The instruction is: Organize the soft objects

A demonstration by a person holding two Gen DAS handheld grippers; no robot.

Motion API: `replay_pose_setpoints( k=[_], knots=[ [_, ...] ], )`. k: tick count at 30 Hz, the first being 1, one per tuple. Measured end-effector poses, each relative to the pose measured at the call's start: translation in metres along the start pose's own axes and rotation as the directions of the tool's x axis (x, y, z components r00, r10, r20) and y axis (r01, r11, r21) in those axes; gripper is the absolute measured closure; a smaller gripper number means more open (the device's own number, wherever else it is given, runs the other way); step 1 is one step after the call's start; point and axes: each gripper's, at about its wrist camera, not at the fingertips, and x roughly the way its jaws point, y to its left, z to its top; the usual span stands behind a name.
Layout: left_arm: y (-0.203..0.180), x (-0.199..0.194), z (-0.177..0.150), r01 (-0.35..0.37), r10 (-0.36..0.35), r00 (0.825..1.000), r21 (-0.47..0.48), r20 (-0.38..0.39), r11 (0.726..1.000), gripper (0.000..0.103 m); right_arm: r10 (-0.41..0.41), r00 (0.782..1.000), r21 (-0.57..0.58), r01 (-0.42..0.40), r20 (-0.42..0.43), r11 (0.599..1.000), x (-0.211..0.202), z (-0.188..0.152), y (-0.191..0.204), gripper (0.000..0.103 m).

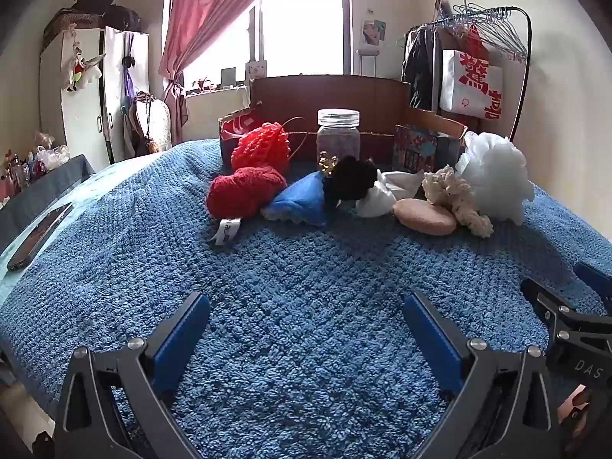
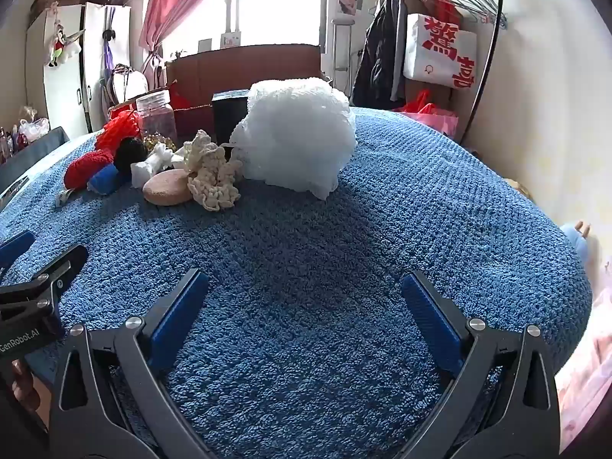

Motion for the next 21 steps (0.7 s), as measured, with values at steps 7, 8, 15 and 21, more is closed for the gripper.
replay_pose_setpoints(
  k=[7, 8, 15, 21],
  knots=[
    [-0.0004, 0.0006, 0.0008, -0.010, 0.010, 1.000, 0.014, -0.005, 1.000, 0.000, 0.002, 1.000, 0.003, -0.002, -0.002, 1.000, 0.0009, 0.0003, 0.0004, 0.000],
    [-0.0003, 0.0007, 0.0011, -0.010, 0.010, 1.000, 0.014, -0.006, 1.000, 0.000, 0.002, 1.000, 0.003, -0.002, -0.003, 1.000, 0.0010, 0.0005, 0.0002, 0.000],
    [0.0000, 0.0031, -0.0017, -0.010, 0.010, 1.000, 0.016, -0.007, 1.000, 0.000, 0.001, 1.000, 0.000, -0.001, -0.003, 1.000, 0.0029, 0.0009, -0.0024, 0.000],
    [-0.0012, 0.0036, -0.0016, -0.010, 0.010, 1.000, 0.016, -0.009, 1.000, 0.000, -0.001, 1.000, -0.002, 0.001, -0.008, 1.000, 0.0032, 0.0024, 0.0018, 0.000]
  ],
)
